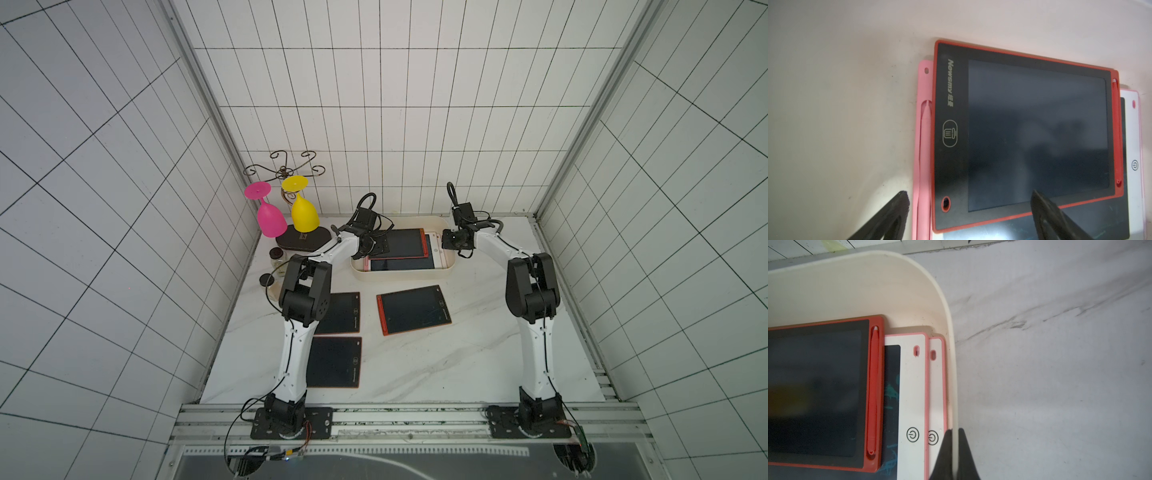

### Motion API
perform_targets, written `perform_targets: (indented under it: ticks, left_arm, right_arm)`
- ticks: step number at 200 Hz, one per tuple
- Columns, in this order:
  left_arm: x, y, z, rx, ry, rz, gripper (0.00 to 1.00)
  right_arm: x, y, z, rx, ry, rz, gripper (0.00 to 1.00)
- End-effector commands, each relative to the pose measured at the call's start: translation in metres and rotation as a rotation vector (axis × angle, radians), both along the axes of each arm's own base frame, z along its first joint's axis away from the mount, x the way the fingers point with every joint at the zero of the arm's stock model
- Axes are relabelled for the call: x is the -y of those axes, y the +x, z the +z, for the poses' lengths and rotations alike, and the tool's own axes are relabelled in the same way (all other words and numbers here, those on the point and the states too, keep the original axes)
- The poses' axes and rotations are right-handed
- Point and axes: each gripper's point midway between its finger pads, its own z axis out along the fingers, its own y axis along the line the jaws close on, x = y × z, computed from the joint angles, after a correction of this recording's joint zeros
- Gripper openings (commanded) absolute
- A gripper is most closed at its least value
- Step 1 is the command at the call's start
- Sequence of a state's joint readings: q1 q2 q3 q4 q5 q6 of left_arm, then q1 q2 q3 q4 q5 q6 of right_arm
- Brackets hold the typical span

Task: Take out the writing tablet from the storage box
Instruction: Pick up the writing tablet from the storage box.

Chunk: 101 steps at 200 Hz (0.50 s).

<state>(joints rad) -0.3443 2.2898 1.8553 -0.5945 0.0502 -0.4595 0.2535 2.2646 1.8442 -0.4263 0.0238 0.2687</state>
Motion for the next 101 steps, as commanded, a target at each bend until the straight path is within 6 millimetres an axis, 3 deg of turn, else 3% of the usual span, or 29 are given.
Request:
perform_targets:
  ticks: [1,54,101]
  left_arm:
    - [0.006,0.013,0.004,0.053,0.001,-0.006,0.92]
    - [0.012,0.019,-0.017,0.033,-0.007,-0.018,0.92]
    - [0.038,0.017,-0.021,0.018,-0.085,-0.044,0.92]
  right_arm:
    - [-0.005,0.009,0.03,0.076,0.05,-0.002,0.0]
    - [-0.007,0.009,0.026,0.072,0.068,0.001,0.0]
    - [-0.013,0.009,0.026,0.074,0.091,0.015,0.0]
